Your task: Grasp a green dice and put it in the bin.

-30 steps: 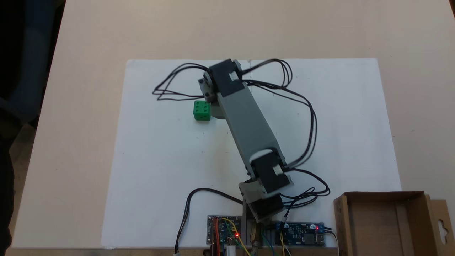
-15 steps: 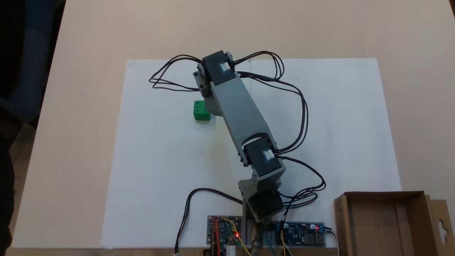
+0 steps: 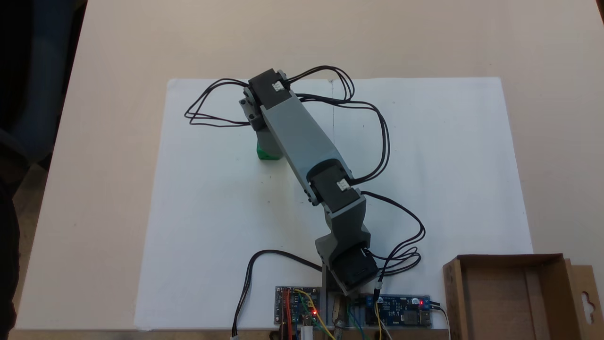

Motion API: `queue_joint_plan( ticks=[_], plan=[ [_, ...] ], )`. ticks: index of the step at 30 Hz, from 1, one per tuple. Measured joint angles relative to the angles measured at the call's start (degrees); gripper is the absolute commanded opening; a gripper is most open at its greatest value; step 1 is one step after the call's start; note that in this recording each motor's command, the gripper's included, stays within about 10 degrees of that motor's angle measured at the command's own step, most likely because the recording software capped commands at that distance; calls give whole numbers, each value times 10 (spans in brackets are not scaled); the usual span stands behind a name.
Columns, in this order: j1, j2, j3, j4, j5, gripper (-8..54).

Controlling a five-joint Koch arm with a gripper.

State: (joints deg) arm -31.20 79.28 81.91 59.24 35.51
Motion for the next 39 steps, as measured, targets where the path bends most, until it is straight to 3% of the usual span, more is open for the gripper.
queue_joint_plan(
  ticks=[39],
  plan=[
    [-35,-94,66,-127,41,422]
  ],
)
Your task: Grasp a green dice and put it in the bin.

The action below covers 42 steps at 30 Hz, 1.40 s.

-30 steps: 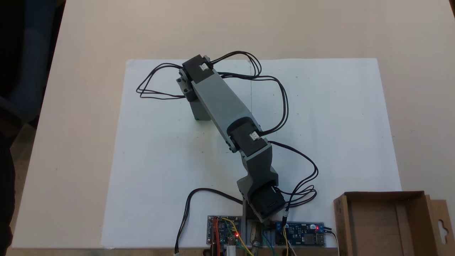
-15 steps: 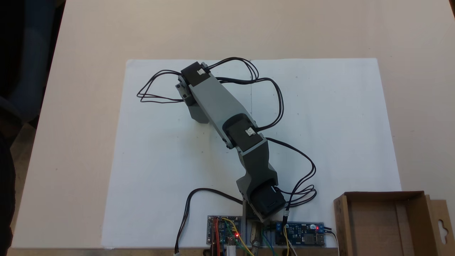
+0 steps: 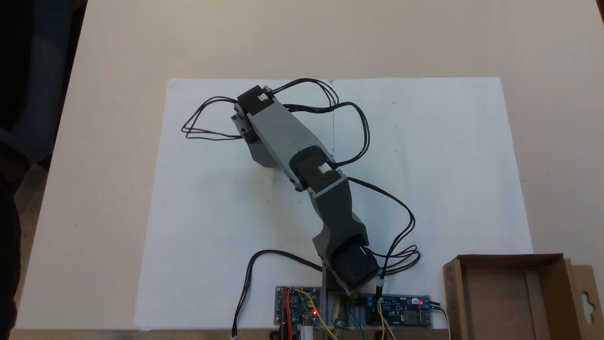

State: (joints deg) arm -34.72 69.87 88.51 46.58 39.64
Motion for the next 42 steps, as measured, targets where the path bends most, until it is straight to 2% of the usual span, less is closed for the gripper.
queue_joint_plan(
  ticks=[20,30,32,42],
  plan=[
    [0,-35,3,-34,0,413],
    [-1,-34,3,-40,0,375],
    [-1,-34,3,-40,0,341],
    [-1,-34,3,-40,0,316]
  ],
)
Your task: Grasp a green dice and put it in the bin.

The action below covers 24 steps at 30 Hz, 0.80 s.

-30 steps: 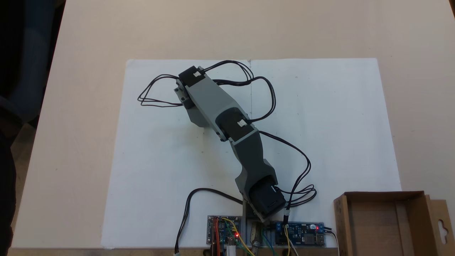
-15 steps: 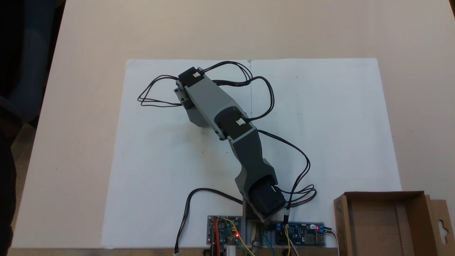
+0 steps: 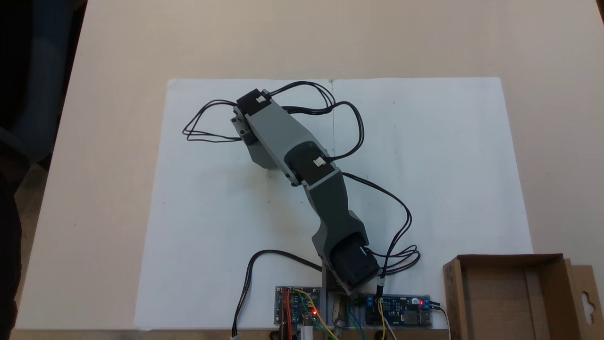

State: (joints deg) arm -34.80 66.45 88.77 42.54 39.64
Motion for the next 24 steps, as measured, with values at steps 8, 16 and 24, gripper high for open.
queue_joint_plan(
  ticks=[8,16,24],
  plan=[
    [0,0,0,0,0,208],
    [4,0,0,-8,0,127],
    [37,3,0,-16,0,127]
  ],
)
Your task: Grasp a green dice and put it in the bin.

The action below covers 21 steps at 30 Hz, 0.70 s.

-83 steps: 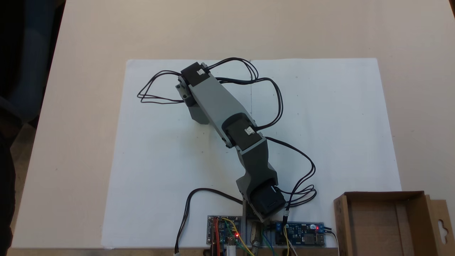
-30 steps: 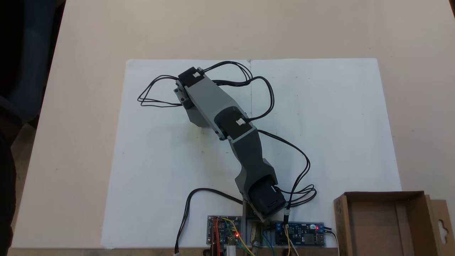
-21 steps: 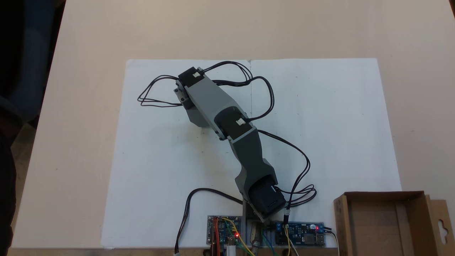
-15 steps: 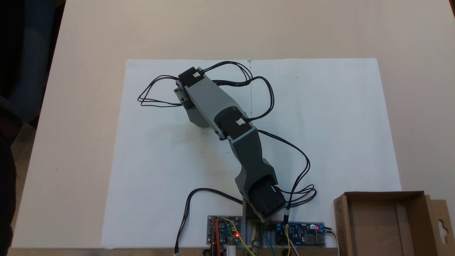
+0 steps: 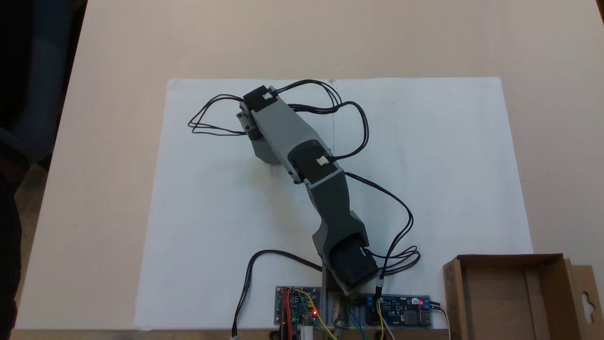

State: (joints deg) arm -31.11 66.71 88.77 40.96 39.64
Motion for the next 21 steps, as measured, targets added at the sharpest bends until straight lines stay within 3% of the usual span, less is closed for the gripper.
queue_joint_plan(
  ticks=[13,21],
  plan=[
    [373,230,16,-14,-12,127],
    [621,313,21,-15,-148,127]
  ],
)
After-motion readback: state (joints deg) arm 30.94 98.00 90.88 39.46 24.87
